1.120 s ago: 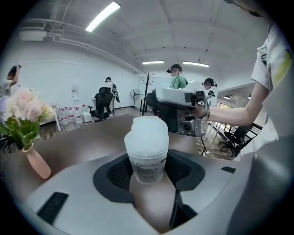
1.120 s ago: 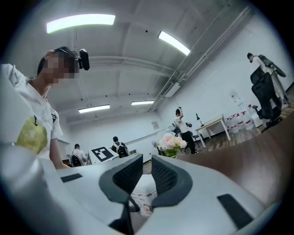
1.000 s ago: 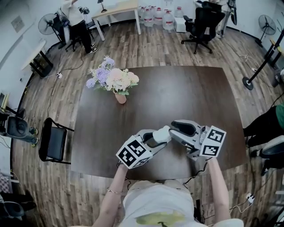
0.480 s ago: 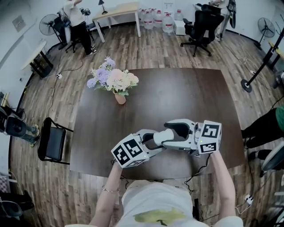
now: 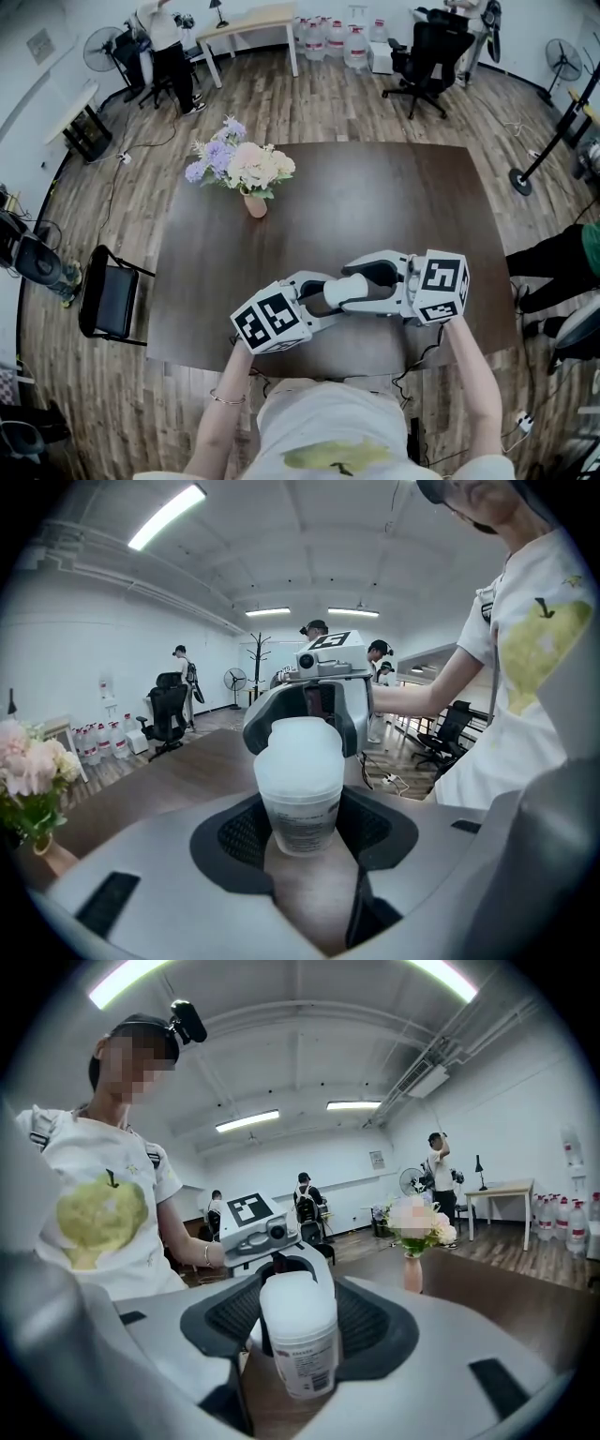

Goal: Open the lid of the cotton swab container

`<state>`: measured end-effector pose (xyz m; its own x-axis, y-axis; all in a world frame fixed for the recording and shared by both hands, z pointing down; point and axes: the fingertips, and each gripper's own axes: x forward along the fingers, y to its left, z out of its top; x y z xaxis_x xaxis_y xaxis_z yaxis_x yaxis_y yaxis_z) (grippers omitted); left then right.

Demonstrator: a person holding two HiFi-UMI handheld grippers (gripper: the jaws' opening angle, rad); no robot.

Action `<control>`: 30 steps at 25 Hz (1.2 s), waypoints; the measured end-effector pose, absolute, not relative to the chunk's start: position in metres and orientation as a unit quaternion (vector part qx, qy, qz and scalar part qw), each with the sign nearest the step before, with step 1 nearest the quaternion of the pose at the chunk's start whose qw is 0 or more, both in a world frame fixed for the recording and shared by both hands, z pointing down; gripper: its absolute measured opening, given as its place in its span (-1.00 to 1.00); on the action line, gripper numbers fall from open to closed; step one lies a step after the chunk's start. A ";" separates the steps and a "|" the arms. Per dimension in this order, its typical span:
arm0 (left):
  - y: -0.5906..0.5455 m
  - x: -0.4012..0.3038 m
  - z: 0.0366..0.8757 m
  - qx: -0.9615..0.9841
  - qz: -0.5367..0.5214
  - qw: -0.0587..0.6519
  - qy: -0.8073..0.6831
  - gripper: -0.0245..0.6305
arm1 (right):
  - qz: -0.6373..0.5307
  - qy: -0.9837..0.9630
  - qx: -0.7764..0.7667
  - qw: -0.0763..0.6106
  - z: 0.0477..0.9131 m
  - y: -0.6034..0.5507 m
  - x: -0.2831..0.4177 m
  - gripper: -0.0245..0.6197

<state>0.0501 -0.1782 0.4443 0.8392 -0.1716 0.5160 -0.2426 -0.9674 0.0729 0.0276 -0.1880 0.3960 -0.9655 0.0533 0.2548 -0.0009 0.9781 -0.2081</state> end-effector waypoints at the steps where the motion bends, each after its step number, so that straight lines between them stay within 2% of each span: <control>1: -0.178 0.050 0.444 0.956 0.263 0.065 -0.111 -0.25 | 0.105 -0.986 -0.013 0.132 0.396 -0.188 0.027 -0.14; 30: -0.177 0.045 0.446 0.959 0.214 0.140 -0.118 -0.21 | 0.234 -0.968 0.039 0.078 0.398 -0.201 0.021 -0.14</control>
